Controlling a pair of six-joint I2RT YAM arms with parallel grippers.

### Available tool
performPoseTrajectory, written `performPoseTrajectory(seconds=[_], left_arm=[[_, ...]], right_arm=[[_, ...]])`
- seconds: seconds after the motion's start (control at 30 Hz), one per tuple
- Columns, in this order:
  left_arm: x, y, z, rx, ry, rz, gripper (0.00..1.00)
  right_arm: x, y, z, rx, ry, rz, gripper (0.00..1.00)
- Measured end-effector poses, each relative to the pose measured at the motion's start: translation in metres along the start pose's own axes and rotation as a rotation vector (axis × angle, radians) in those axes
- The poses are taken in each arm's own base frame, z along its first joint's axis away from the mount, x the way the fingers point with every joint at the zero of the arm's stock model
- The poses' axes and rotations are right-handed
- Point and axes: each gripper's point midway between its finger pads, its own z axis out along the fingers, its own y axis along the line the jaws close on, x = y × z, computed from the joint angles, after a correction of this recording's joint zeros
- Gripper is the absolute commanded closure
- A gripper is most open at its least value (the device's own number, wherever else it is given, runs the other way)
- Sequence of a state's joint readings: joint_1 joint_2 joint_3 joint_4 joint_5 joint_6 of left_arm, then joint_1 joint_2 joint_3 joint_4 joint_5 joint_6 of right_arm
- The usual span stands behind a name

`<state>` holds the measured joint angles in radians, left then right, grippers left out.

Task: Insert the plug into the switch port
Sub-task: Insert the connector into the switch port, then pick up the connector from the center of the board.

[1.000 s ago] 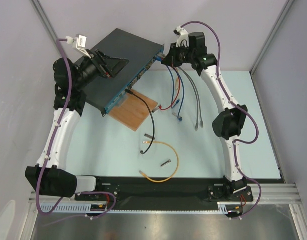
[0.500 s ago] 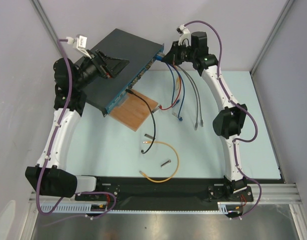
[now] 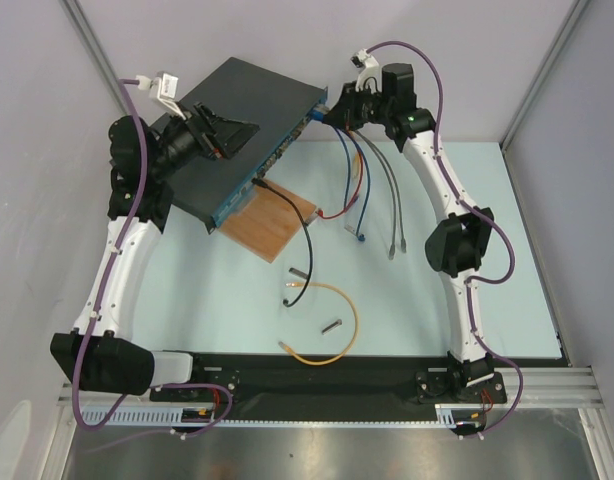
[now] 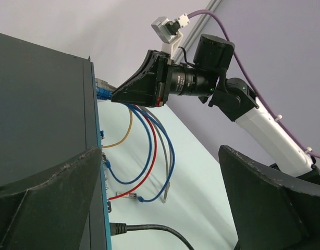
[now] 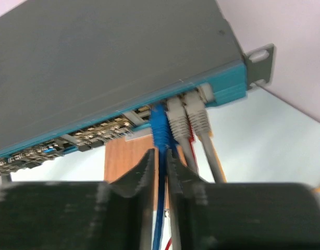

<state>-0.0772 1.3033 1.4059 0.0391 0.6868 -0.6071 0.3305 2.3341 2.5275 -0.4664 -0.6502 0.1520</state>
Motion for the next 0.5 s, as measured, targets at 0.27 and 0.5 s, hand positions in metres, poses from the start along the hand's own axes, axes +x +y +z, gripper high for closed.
performPoseTrajectory(seconds=[0.27,0.5], left_arm=[[0.005,0.003,-0.001,0.000,0.019,0.042,0.00],[0.013,0.002,-0.002,0.026,0.056,0.116,0.00]], right_arm=[[-0.010,0.019,-0.032,-0.018,-0.010,-0.073,0.17],[-0.022,0.061,-0.126,0.023,0.005,-0.254,0.12]])
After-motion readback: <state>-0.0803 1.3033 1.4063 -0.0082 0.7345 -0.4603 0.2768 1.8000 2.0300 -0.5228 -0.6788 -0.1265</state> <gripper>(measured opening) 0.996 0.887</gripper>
